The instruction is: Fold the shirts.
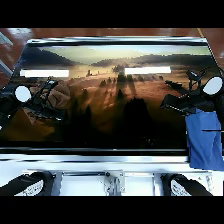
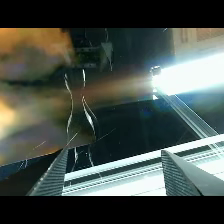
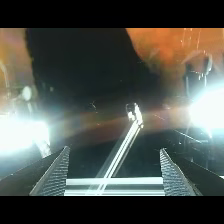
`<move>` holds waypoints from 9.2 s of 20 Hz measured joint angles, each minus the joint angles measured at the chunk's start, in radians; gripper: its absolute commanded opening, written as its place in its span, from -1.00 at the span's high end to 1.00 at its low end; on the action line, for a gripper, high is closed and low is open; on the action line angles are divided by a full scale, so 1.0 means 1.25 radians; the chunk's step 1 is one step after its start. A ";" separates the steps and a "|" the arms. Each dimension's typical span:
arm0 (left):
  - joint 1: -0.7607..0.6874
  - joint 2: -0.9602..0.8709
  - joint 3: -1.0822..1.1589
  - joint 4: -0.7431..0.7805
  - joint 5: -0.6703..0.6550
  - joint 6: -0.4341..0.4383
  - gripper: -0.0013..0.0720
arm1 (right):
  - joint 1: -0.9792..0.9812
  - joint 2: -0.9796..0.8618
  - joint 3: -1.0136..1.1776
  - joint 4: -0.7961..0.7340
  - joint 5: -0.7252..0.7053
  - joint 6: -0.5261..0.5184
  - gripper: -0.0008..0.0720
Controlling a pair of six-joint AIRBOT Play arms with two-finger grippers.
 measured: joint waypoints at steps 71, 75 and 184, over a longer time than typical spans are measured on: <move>-0.186 -0.092 0.465 -0.295 0.170 0.019 0.86 | 0.000 0.193 0.089 -0.038 0.037 -0.140 -0.91; -0.312 -0.190 0.407 -0.299 0.221 -0.016 -0.45 | 0.000 0.211 0.051 -0.043 0.104 -0.147 -0.91; -0.021 -0.134 0.252 -0.230 0.105 0.009 0.86 | -0.095 -0.195 -0.312 0.318 -0.173 -0.231 -0.88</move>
